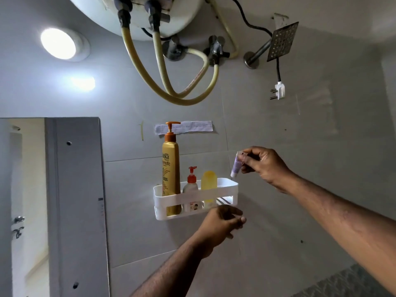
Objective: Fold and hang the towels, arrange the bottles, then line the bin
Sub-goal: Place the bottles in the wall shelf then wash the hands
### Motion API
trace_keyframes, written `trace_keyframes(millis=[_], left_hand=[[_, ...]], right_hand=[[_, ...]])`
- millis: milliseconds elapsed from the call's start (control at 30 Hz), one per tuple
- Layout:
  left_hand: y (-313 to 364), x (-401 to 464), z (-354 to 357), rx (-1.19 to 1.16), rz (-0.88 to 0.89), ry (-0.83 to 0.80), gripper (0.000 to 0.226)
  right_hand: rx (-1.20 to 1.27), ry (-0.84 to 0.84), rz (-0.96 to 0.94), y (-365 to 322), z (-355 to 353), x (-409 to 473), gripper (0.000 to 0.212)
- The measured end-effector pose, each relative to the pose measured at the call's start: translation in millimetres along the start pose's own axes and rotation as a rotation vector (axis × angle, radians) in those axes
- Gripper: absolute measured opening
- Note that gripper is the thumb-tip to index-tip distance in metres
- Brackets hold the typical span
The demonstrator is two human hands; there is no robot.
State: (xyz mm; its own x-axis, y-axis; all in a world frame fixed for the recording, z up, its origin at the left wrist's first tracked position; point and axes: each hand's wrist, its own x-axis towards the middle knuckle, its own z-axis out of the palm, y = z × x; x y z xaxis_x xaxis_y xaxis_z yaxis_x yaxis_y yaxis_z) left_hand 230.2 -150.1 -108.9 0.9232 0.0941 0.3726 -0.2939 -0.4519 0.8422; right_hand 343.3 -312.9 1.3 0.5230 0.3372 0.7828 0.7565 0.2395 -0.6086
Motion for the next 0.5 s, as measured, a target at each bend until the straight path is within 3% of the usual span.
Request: trace_keyframes(millis=[333, 500], left_hand=[[-9.3, 3.4, -12.1, -0.020, -0.047, 0.057, 0.040], [-13.3, 5.8, -11.6, -0.023, -0.045, 0.064, 0.039]], right_hand=[[-0.214, -0.319, 0.202, 26.1, 22.2, -9.8, 0.024], [-0.255, -0.345, 0.200, 24.8, 25.0, -10.6, 0.023]])
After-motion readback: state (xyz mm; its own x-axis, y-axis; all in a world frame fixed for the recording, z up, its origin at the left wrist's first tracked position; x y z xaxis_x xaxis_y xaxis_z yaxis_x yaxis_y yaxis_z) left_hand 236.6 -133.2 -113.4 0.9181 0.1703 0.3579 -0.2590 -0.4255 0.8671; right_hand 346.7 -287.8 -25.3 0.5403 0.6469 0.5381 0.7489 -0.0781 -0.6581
